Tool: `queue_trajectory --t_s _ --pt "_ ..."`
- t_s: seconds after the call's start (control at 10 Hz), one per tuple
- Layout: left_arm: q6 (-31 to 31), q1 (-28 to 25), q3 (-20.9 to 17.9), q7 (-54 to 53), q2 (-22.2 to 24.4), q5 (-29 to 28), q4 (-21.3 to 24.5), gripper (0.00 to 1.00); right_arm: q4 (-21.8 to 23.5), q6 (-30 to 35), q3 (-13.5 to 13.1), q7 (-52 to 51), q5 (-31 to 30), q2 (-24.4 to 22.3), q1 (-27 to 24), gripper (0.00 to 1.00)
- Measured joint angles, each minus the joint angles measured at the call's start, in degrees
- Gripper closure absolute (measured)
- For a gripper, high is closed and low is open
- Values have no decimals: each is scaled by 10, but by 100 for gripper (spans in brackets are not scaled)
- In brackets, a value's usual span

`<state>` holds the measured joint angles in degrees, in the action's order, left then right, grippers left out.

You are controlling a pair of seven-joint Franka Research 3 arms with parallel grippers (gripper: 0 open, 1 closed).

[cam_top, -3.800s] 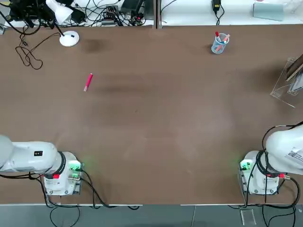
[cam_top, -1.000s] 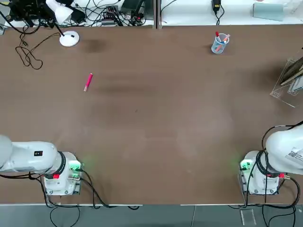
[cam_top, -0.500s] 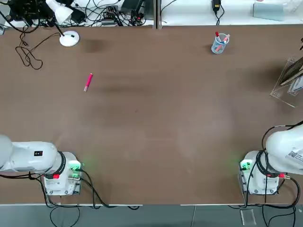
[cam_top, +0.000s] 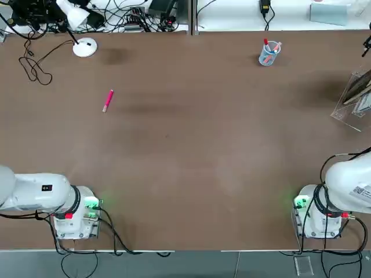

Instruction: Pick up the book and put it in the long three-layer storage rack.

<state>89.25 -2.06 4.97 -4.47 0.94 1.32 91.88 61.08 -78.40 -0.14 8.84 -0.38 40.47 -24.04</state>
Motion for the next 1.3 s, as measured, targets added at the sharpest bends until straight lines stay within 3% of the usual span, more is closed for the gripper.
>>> queue_trajectory --t_s 0.9,1.3 --pt "0 0 0 0 0 0 -1 0 -1 -18 16 -222 0 -18 40 0" --pt "0 0 0 0 -3 0 -1 0 -1 -43 17 -267 0 -18 71 0"
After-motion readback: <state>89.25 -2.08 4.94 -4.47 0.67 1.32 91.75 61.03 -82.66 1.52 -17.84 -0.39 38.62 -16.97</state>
